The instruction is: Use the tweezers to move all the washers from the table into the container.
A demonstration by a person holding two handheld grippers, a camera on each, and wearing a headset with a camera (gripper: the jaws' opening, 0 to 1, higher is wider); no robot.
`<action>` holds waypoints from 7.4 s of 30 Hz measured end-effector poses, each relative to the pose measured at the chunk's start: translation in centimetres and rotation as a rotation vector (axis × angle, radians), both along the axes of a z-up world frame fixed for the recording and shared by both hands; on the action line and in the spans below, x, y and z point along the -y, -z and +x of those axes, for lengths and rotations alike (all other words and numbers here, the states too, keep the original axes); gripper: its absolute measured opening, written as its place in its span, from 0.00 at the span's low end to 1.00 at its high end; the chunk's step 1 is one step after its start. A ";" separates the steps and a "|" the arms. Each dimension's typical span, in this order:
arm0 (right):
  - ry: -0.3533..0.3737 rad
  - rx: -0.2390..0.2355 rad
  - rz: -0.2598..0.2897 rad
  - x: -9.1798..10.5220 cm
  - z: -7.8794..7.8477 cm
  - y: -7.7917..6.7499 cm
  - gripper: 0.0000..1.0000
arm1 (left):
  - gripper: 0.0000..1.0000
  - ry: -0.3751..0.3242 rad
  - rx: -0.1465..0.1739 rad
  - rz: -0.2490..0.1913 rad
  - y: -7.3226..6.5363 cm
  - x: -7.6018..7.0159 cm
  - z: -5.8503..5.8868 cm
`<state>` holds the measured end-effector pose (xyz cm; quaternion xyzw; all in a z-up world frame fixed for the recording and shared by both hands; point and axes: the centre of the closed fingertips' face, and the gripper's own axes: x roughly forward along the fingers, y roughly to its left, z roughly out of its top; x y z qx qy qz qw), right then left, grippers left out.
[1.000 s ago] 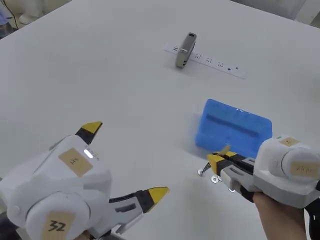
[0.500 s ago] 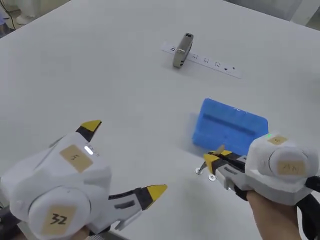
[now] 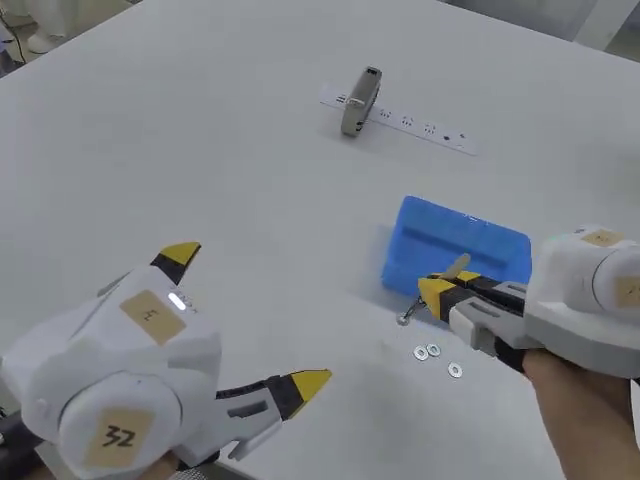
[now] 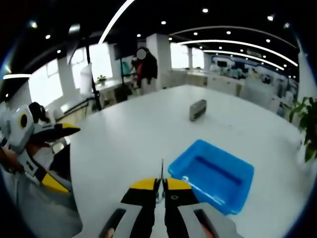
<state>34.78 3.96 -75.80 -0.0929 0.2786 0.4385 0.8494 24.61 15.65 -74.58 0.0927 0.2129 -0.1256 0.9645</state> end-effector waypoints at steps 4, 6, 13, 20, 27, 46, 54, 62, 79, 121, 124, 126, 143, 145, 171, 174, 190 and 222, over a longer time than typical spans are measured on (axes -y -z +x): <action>0.012 0.004 0.011 0.2 0.6 -0.6 0.01 | 0.95 0.002 -0.002 0.006 0.1 0.0 0.0; 0.019 0.007 0.018 0.3 0.9 -0.9 0.01 | 0.95 0.002 -0.002 0.007 0.1 0.0 0.0; 0.045 0.048 0.035 0.1 2.6 -2.5 0.01 | 0.95 0.006 -0.007 0.010 0.2 0.0 0.0; 0.065 0.082 0.037 0.0 4.3 -2.9 0.01 | 0.95 0.009 -0.016 0.019 0.5 0.0 -0.1; 0.110 0.083 0.041 0.0 5.8 -2.0 0.02 | 0.94 0.006 -0.021 0.026 0.6 0.0 -0.1; 0.151 0.063 -0.060 0.7 8.3 3.4 0.02 | 0.94 0.006 -0.031 0.032 0.8 0.0 -0.1; 0.147 0.088 -0.079 1.0 8.1 4.2 0.02 | 0.94 0.006 -0.036 0.040 0.9 -0.1 -0.1; 0.128 0.116 -0.102 1.0 8.0 4.4 0.02 | 0.94 0.010 -0.036 0.044 0.9 -0.1 -0.2; 0.161 0.096 0.006 1.8 6.6 -0.5 0.03 | 0.94 0.014 -0.038 0.052 1.0 -0.1 -0.2; 0.111 -0.016 -0.051 3.4 -0.5 4.4 0.03 | 0.94 0.016 -0.045 0.068 1.2 -0.1 -0.3; 0.107 -0.021 -0.060 3.3 -0.7 4.8 0.03 | 0.94 0.017 -0.047 0.070 1.3 -0.1 -0.3; 0.103 -0.016 -0.064 3.4 -0.9 4.9 0.03 | 0.94 0.016 -0.047 0.069 1.3 -0.1 -0.3; 0.074 0.024 -0.086 3.5 -1.5 5.2 0.02 | 0.93 0.020 -0.058 0.078 1.5 -0.1 -0.3; 0.064 0.037 -0.107 3.5 -1.5 5.2 0.02 | 0.93 0.021 -0.056 0.077 1.5 0.0 -0.3; 0.081 0.074 -0.049 3.2 0.7 -1.0 0.02 | 0.93 0.029 -0.054 0.085 1.5 0.1 -0.4; 0.086 0.089 -0.046 3.3 1.4 -1.7 0.02 | 0.93 0.028 -0.052 0.085 1.4 0.0 -0.4; 0.132 0.088 -0.060 3.3 5.8 -1.1 0.02 | 0.93 0.023 -0.059 0.088 1.6 -0.1 -0.4; 0.127 0.058 -0.167 2.6 8.0 4.8 0.02 | 0.92 0.023 -0.082 0.111 2.1 -0.2 -0.4</action>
